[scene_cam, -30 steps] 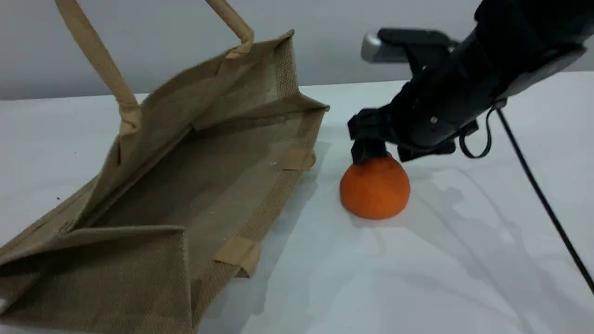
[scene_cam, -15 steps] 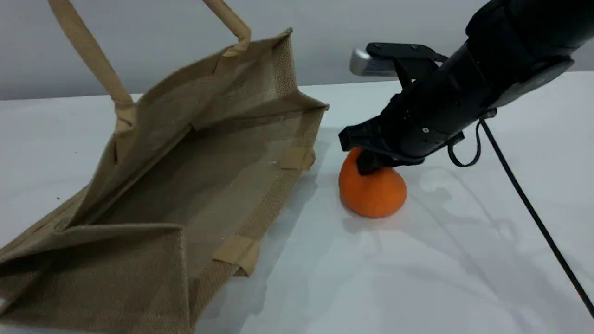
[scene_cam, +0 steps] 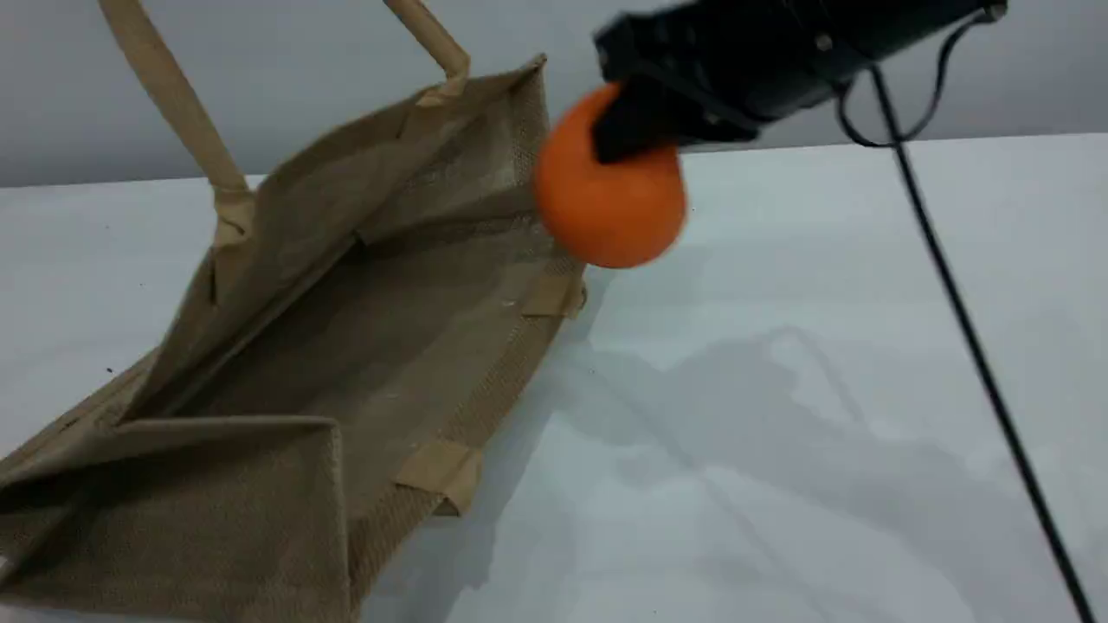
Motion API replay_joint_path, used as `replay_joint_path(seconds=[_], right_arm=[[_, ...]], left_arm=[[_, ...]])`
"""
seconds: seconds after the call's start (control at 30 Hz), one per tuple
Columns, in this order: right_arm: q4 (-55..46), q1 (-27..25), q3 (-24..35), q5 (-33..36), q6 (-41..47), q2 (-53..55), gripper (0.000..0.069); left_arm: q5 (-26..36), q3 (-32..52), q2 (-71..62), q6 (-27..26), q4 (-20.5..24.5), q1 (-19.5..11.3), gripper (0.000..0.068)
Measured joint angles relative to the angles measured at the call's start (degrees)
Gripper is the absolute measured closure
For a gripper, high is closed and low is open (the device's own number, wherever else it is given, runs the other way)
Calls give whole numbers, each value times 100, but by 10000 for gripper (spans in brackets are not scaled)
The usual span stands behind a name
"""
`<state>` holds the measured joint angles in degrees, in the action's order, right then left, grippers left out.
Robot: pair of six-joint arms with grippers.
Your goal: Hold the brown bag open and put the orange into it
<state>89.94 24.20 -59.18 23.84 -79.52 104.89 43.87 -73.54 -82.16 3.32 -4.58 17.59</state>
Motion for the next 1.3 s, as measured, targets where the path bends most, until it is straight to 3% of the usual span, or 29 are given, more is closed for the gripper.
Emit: replay_joint_path(seconds=[0.17, 0.33, 0.67, 0.97, 1.3], right_arm=[[105, 389, -8, -4, -58, 25, 654], [393, 673, -7, -253, -333, 25, 654], [1015, 666, -7, -329, -1034, 36, 654], [1000, 666, -33, 14, -1050, 355, 654], [999, 666, -587, 350, -1045, 820, 654]], left_arm=[[152, -308, 5, 0, -1, 291, 594], [352, -439, 12, 18, -8, 318, 594], [443, -439, 12, 12, -20, 318, 594], [372, -439, 12, 12, -58, 312, 594], [241, -499, 12, 16, -60, 312, 594]])
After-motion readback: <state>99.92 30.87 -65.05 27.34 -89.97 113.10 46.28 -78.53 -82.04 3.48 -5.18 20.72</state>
